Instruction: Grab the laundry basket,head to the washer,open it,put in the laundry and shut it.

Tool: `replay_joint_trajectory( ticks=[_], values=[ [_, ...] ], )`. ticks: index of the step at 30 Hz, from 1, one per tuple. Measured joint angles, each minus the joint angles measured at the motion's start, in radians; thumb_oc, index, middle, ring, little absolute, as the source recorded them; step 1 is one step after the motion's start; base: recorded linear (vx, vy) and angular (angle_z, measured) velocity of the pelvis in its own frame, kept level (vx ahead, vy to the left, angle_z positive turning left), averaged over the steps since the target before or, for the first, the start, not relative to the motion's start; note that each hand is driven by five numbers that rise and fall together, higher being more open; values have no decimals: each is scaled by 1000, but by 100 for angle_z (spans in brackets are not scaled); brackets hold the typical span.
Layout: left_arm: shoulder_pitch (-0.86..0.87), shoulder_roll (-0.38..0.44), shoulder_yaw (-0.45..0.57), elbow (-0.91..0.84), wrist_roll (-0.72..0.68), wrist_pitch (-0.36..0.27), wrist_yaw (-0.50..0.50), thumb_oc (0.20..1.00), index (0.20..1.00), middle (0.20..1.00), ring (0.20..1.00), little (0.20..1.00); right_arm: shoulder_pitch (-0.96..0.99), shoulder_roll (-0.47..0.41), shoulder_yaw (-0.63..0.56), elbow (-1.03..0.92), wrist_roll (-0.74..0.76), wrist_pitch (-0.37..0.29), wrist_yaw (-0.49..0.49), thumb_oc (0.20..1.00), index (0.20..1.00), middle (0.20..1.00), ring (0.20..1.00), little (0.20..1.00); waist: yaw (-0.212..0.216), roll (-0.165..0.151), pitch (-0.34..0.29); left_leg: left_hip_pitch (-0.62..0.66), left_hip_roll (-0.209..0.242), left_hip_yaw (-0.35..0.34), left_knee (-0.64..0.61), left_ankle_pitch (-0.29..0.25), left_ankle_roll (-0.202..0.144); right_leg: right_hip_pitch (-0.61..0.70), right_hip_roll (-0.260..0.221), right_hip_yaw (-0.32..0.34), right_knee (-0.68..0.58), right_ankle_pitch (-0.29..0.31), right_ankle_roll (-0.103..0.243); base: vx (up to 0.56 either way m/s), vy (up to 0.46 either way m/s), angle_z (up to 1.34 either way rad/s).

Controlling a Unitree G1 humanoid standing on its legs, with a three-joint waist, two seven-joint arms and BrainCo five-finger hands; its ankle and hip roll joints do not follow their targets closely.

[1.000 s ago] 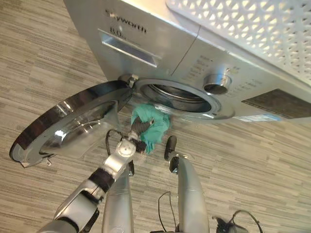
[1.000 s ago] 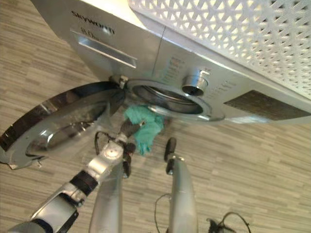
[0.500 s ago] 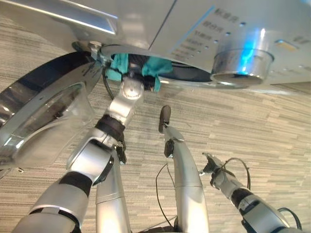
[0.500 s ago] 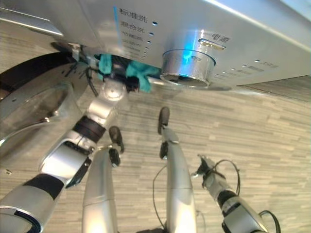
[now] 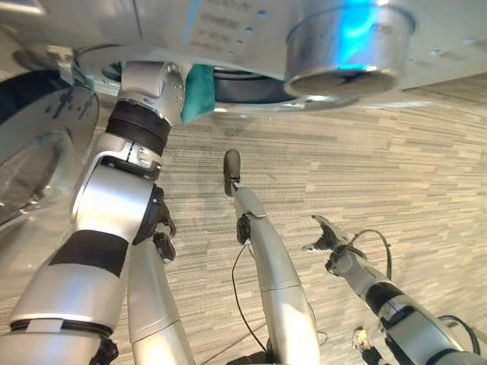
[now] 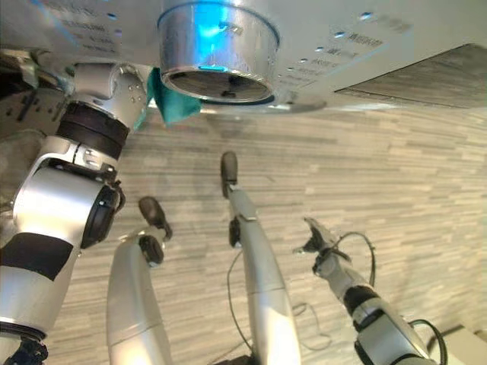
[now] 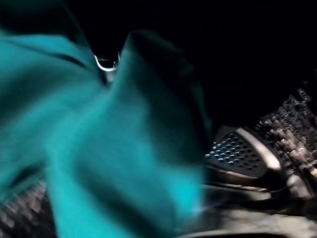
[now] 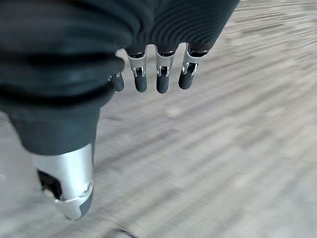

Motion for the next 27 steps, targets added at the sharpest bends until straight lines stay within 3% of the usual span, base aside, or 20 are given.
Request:
replay_joint_trajectory(
  ticks=[1,5,9,12,15,17,20,27],
  values=[
    [10,-5,2,-5,-4,0,-2,1000,1000,1000,1000,1000,9,0,0,13,-1,4,1,1000,1000,1000,1000,1000,1,0,0,9,-1,-1,-7,0,-1,7,-1,-2,-1,0,0,-3,25,7],
    [188,-48,-32,-40,13,10,-63,1000,1000,1000,1000,1000,68,2,1,27,0,8,22,1000,1000,1000,1000,1000,14,0,1,140,-18,-3,-80,11,-16,119,-15,-22,-24,-8,-9,-1,22,13],
    [350,-73,-239,-139,167,70,-202,1000,1000,1000,1000,1000,132,-1,-32,58,2,12,28,1000,1000,1000,1000,1000,88,6,-4,251,-39,-9,-177,35,-33,212,-27,-40,-61,-24,-20,3,22,17],
    [358,-68,-304,-156,273,137,-290,1000,1000,1000,1000,1000,117,2,-61,60,13,20,28,1000,1000,1000,1000,1000,104,6,-4,270,-61,-27,-217,64,-42,225,-45,-58,-66,-29,-23,11,30,28],
    [394,-3,-431,-230,392,189,-384,1000,1000,1000,1000,1000,88,5,-61,74,42,28,38,1000,1000,1000,1000,1000,128,10,-2,319,-72,-27,-259,81,-43,267,-55,-70,-84,-30,-25,10,29,11],
    [458,11,-503,-367,495,203,-444,1000,1000,1000,1000,1000,72,0,-59,95,50,32,47,1000,1000,1000,1000,1000,160,26,-13,354,-75,-30,-288,86,-46,302,-55,-74,-104,-33,-25,16,28,9],
    [484,13,-525,-419,601,209,-516,1000,1000,1000,1000,1000,52,-1,-57,103,52,37,66,1000,1000,1000,1000,1000,195,36,-19,376,-82,-29,-303,95,-46,319,-60,-73,-112,-32,-24,7,18,4],
    [528,140,-558,-543,745,221,-596,1000,1000,1000,1000,1000,67,7,-52,105,67,37,90,1000,1000,1000,1000,1000,193,36,-19,404,-82,-27,-321,100,-46,343,-59,-73,-120,-31,-23,0,0,0]
  ],
)
